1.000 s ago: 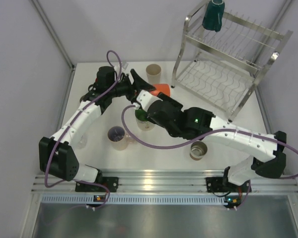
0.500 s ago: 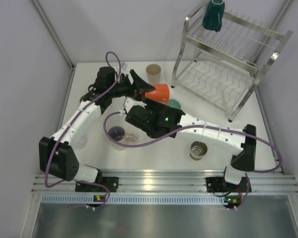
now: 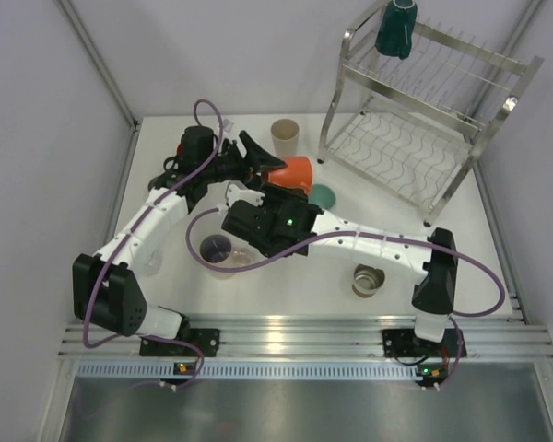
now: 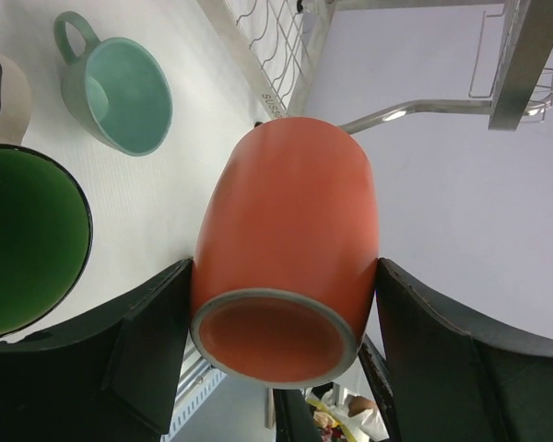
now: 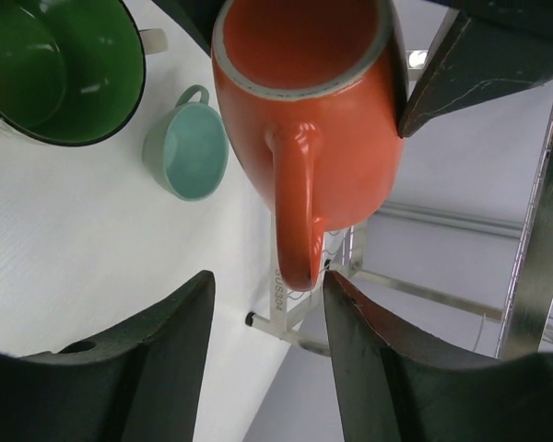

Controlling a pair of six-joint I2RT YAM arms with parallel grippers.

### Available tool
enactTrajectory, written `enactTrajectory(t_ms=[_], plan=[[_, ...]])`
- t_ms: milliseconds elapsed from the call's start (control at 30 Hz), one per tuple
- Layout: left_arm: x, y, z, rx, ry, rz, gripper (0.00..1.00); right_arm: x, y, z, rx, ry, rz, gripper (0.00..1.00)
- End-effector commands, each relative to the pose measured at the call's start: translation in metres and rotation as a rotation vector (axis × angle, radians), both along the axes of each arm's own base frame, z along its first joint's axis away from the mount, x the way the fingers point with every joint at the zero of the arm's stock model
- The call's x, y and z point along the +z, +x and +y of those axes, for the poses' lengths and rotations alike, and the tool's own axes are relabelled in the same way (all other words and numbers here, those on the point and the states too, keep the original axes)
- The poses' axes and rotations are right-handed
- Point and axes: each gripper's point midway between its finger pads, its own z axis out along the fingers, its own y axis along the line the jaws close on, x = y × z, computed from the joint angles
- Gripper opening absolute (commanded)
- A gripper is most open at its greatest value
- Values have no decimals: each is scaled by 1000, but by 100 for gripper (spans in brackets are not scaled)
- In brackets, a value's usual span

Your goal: Load the cups into the dish rack

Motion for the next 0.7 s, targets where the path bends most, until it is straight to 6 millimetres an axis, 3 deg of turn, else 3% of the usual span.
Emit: enactTrajectory(t_ms=[0, 267, 667], plan=[[35, -5, -4, -27, -78, -85, 0, 14, 5, -4, -22, 11, -64, 52], [34, -6, -5, -31, -79, -82, 0, 7, 15, -5, -22, 26, -78, 51], [31, -13, -8, -79, -88, -68, 0, 7, 28, -17, -29, 28, -136, 35]])
